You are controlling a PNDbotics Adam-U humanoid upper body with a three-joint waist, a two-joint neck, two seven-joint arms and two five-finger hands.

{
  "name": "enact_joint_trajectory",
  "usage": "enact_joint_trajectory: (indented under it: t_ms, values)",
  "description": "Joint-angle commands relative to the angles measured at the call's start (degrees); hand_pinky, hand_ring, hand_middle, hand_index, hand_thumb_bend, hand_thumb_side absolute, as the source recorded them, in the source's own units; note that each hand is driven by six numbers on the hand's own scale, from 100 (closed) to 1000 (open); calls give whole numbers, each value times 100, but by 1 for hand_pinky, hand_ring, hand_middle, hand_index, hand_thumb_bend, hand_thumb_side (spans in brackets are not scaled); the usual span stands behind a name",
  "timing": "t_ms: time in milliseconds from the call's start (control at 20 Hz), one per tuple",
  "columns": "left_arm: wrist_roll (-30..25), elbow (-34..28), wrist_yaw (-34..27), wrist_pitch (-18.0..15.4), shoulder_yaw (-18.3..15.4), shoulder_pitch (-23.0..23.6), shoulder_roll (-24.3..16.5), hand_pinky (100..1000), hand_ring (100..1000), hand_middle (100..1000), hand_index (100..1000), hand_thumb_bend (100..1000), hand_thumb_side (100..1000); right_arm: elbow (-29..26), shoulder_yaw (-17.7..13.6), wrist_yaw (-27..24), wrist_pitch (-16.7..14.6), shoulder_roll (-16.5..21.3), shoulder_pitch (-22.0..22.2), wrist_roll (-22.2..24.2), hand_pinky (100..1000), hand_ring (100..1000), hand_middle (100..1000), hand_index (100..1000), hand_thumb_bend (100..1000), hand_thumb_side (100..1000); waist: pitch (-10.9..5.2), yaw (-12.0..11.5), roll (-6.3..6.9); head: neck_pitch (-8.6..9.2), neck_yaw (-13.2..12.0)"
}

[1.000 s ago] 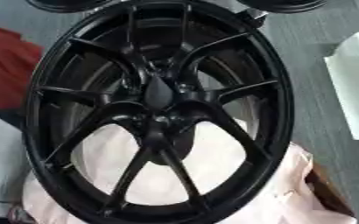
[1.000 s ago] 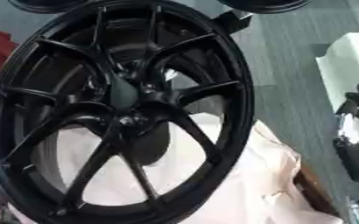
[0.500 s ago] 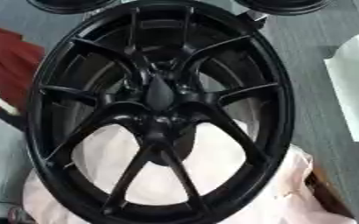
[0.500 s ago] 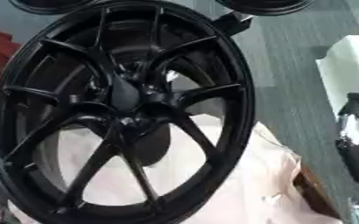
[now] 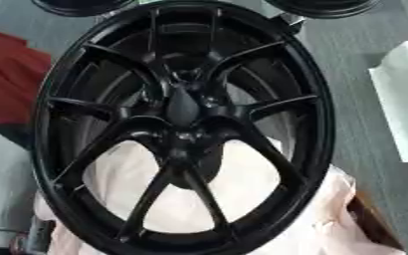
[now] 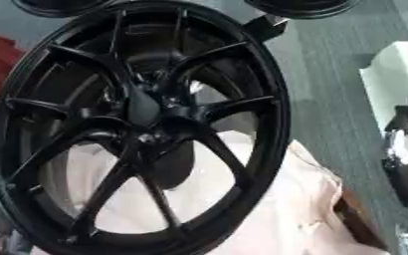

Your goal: Pull the pin out of the wheel hub.

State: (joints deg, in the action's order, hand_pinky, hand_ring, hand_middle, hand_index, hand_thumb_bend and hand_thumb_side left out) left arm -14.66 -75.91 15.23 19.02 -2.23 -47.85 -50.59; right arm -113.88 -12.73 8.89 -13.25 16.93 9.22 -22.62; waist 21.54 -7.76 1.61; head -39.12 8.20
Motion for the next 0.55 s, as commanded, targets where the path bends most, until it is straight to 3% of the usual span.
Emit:
enact_joint_trajectory:
  t_ms: [50, 250, 550]
  values:
    - [1030, -691, -932, -317, -72, -47, -52, 742, 674, 578, 813, 100, 624, -71, -46, -21, -67, 93, 35, -4, 772, 801, 699, 842, 100, 580, -164, 10, -11, 55, 8]
    - [2095, -1638, -2137, -725, 91, 214, 195, 725, 667, 572, 819, 100, 668, -71, -40, -23, -135, 121, 20, -7, 772, 801, 700, 842, 100, 577, -151, 30, -40, 74, 3]
    - [2859, -2838, -3141, -990, 108, 750, 763, 719, 666, 572, 823, 100, 706, -71, -31, -26, -223, 132, -12, -5, 772, 800, 699, 841, 100, 572, -130, 82, -85, 127, 1]
